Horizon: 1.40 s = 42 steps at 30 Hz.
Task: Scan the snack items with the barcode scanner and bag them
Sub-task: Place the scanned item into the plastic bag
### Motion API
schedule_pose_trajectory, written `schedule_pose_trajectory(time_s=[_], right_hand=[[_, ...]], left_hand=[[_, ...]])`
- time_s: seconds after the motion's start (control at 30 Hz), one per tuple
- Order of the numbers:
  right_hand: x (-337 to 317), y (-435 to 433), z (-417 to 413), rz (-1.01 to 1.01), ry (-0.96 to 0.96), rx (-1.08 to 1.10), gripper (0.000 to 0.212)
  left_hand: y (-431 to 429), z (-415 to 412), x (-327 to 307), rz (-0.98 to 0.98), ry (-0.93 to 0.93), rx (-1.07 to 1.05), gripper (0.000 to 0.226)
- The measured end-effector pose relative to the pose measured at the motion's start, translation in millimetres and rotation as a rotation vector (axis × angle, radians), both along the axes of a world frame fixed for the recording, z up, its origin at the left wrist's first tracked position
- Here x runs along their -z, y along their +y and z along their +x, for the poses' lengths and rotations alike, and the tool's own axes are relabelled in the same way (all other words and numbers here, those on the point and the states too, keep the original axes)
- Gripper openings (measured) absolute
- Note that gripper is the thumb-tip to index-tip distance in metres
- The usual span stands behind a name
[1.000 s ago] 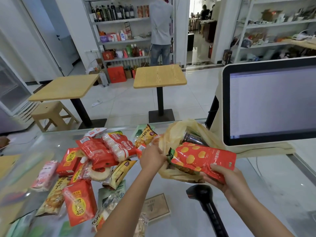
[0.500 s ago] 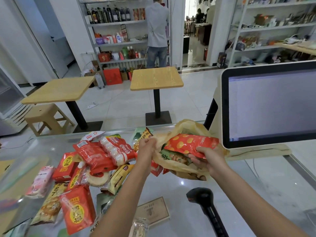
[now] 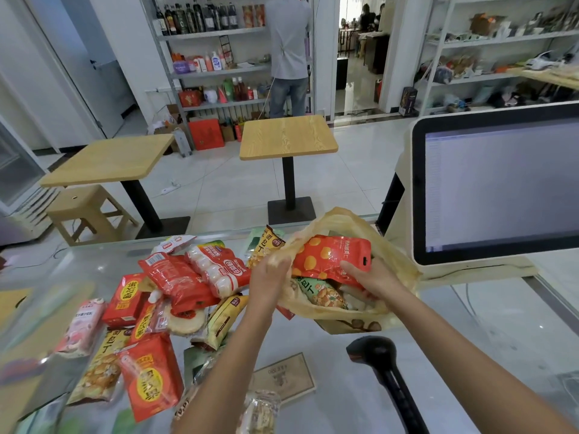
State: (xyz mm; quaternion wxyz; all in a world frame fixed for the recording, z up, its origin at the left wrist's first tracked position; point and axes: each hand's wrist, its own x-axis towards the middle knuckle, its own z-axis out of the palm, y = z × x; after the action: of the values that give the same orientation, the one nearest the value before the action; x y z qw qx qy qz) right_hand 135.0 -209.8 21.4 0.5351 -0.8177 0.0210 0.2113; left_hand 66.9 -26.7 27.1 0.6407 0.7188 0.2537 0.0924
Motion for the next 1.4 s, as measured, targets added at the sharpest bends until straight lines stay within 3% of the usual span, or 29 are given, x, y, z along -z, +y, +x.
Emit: schedule_pose_trajectory(time_s=[0.07, 0.13, 0.23, 0.3, 0.4, 0.5, 0.67, 0.77, 0.9, 1.03, 1.17, 1.3, 1.4], right_hand=[[-1.3, -7.3, -9.3, -0.177, -0.152, -0.004, 0.047], [-1.1, -16.6, -29.5, -0.319, -0.368, 0.047, 0.043], [1.8, -31.1, -77.9, -0.307, -0.591, 0.181, 0.024], [16.0, -40.1, -110.1, -0.346, -0.566, 0.193, 0.021], [36.1, -45.0, -147.5, -0.416, -0.357, 0.175, 0.028], [47.4, -44.0, -159.8, -0.365, -0.166, 0.196, 0.038], [47.6, -42.3, -152.9, -0.137, 0.153, 0.151, 0.038], [32.9, -43.9, -143.6, -0.009, 0.305, 0.077, 0.035], [31.0, -42.5, -141.1, 0.034, 0.322, 0.061, 0.048], [33.3, -41.1, -148.0, 0.076, 0.332, 0.134, 0.058], [22.0, -44.8, -152.9, 0.12, 0.408, 0.17, 0.073], [1.3, -43.5, -153.9, 0.076, 0.409, 0.162, 0.076], [-21.3, -42.2, -154.2, 0.022, 0.402, 0.151, 0.078]], left_hand=[[-2.1, -20.1, 8.2, -0.002, -0.106, 0.071, 0.029], [-0.9, -41.1, 22.6, 0.064, -0.179, 0.08, 0.043], [6.5, -70.9, 50.6, 0.428, -0.166, 0.055, 0.047], [13.1, -91.5, 69.4, 0.702, -0.139, 0.08, 0.028], [18.1, -127.3, 82.4, 1.021, -0.169, 0.081, 0.008], [18.4, -162.0, 87.1, 1.224, -0.165, 0.163, 0.022], [7.3, -194.3, 109.1, 1.317, -0.204, 0.375, 0.032], [-5.5, -190.3, 111.0, 1.298, -0.081, 0.475, 0.044], [-24.2, -173.1, 105.7, 1.22, 0.137, 0.59, 0.073], [-23.1, -186.6, 95.0, 1.261, -0.092, 0.455, 0.059], [-3.3, -219.2, 110.6, 1.373, -0.279, 0.637, 0.05], [-4.3, -208.7, 129.1, 1.442, -0.095, 0.856, 0.061], [-24.2, -186.8, 127.7, 1.4, -0.017, 0.791, 0.066]])
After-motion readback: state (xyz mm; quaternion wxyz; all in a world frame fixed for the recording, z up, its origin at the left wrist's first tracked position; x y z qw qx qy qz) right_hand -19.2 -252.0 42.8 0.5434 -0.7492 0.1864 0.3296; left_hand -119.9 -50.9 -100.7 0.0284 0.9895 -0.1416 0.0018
